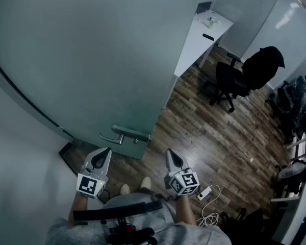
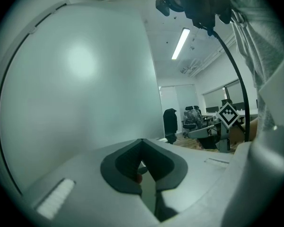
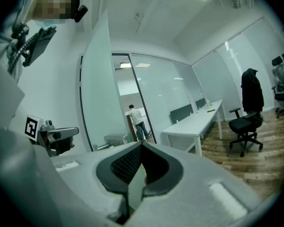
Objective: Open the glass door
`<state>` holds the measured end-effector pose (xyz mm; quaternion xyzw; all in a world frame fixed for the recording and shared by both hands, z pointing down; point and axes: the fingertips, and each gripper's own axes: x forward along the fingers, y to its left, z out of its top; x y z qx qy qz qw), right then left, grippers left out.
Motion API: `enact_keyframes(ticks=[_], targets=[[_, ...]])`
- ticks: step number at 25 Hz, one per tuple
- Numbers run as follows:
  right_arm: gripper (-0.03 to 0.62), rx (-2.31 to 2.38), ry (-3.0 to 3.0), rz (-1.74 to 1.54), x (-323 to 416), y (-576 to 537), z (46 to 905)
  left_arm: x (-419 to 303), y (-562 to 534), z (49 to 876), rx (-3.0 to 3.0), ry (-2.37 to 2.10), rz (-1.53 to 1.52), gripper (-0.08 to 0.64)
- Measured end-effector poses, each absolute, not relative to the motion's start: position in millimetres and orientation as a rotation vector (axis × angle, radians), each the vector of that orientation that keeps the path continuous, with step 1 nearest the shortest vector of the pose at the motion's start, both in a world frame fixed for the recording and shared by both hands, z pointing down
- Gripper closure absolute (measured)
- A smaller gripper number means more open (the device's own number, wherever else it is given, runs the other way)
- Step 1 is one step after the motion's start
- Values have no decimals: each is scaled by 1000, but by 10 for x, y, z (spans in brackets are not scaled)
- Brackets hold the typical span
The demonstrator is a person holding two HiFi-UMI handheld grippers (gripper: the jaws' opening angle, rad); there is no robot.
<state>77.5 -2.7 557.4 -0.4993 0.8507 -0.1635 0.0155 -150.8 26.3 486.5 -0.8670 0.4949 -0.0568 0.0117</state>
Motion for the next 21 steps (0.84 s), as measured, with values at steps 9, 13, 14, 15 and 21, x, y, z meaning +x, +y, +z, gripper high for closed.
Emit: enact_keyframes(ticks=[9,13,14,15,21], targets=[[591,-1539,2649,-494,778,-29,5542,-1491,260,4942,-2704,1534,-185,555],[591,-1532,2650,-486,762,-21,5500,-1488,266,4912,-2693,1514,-196,555],[591,-1531,2651,-485,759,-22,5494,-1488,264,4914,-2690,1510,-200,555],[591,-1530,2653,-484,759,-23,5495,-1488,260,4928,-2686,1510,-204,555],[591,-1524,2658,-485,768,-19,5523,-1453,273,4930,-2698,1512,-197,555]])
